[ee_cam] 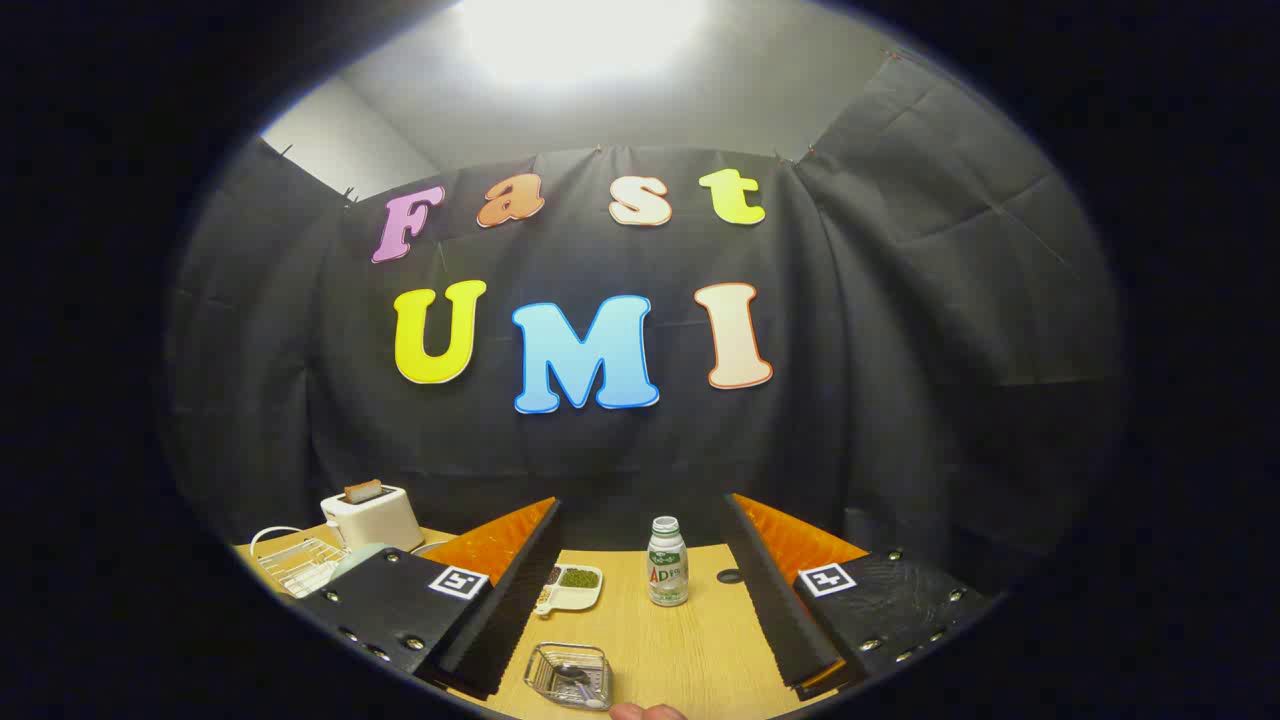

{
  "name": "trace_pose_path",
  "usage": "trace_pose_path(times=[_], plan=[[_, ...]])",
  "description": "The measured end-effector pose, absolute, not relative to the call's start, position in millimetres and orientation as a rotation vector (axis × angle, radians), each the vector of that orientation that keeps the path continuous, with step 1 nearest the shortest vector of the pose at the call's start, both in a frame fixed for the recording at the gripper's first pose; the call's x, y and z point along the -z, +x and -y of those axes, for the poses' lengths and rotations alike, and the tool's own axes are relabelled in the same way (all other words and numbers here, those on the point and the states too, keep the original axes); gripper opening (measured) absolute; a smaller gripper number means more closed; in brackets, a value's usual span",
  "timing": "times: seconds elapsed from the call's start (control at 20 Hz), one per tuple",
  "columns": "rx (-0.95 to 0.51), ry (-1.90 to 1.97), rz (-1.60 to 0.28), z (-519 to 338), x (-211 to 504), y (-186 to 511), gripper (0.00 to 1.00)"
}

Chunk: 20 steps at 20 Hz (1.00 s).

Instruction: Take the plate from the dish rack, then take the spoon from the basket and place it into the plate.

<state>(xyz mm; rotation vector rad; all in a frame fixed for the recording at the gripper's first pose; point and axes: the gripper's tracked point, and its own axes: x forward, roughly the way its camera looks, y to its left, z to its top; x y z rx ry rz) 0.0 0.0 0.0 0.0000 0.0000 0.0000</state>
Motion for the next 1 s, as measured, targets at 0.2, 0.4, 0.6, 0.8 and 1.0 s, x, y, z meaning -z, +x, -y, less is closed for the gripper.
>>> trace_pose_path(times=[0.2, 0.4, 0.6, 0.8, 1.0], plan=[[0.048, -0.001, 0.039, -43, -31, -6, 0.97], [0.075, 0.006, 0.023, -67, -43, -10, 0.97], [0.047, 0.018, 0.015, -78, -65, -9, 0.97], [0.016, 0.032, 0.005, -97, -78, 1, 0.97], [-0.045, 0.055, -0.061, -125, -75, 7, 0.97]])
